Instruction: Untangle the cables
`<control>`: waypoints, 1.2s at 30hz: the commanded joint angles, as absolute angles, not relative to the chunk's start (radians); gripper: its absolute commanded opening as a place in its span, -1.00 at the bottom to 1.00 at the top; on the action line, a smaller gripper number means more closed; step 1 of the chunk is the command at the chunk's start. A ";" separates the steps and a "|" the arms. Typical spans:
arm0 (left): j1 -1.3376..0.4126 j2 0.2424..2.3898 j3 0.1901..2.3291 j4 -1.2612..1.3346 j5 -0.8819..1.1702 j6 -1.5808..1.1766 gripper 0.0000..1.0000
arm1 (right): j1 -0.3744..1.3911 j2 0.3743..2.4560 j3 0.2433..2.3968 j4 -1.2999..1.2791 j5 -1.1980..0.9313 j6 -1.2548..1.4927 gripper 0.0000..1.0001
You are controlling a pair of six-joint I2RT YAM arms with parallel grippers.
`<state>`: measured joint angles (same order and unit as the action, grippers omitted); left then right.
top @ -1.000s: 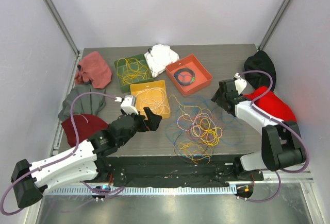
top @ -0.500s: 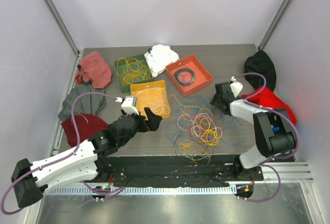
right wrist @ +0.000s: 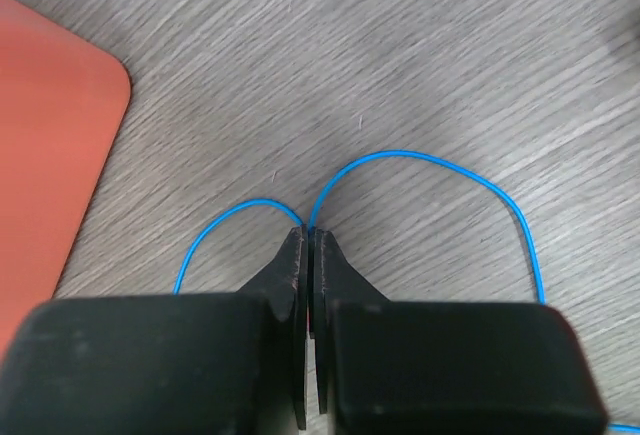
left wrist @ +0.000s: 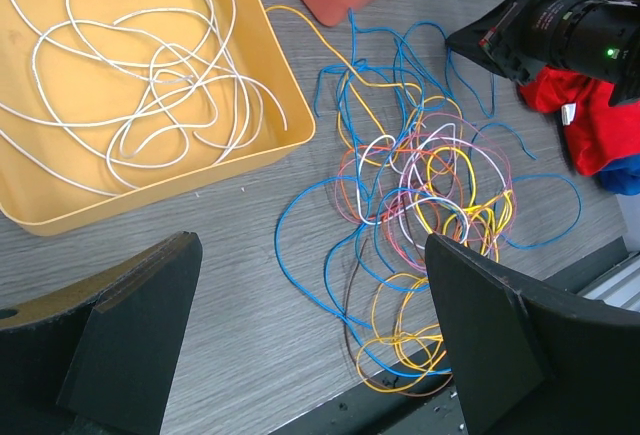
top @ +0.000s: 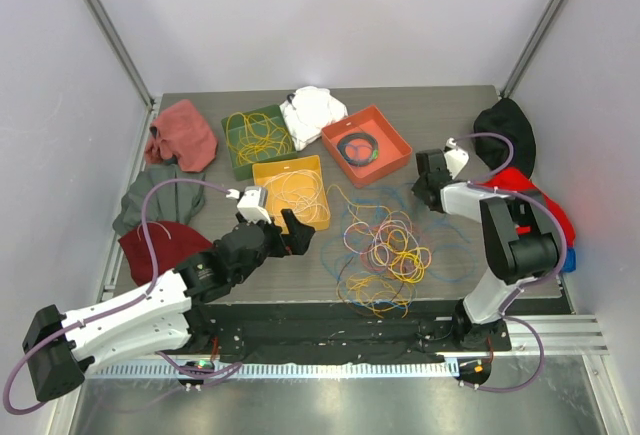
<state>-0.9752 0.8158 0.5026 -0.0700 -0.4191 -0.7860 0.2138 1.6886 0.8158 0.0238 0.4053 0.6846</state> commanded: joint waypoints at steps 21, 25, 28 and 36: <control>-0.977 0.805 0.519 -0.021 -0.426 -0.802 1.00 | 0.235 1.219 1.382 -0.196 0.173 0.621 -0.99; -0.976 0.787 0.515 -0.029 -0.436 -0.802 1.00 | 0.245 1.278 1.523 -0.166 0.080 0.620 -0.98; -0.976 0.781 0.509 -0.023 -0.448 -0.801 0.99 | 0.259 1.324 1.649 -0.146 0.029 0.618 -0.98; -0.976 0.795 0.522 -0.003 -0.465 -0.781 1.00 | 0.278 1.433 2.035 -0.167 -0.106 0.658 -0.98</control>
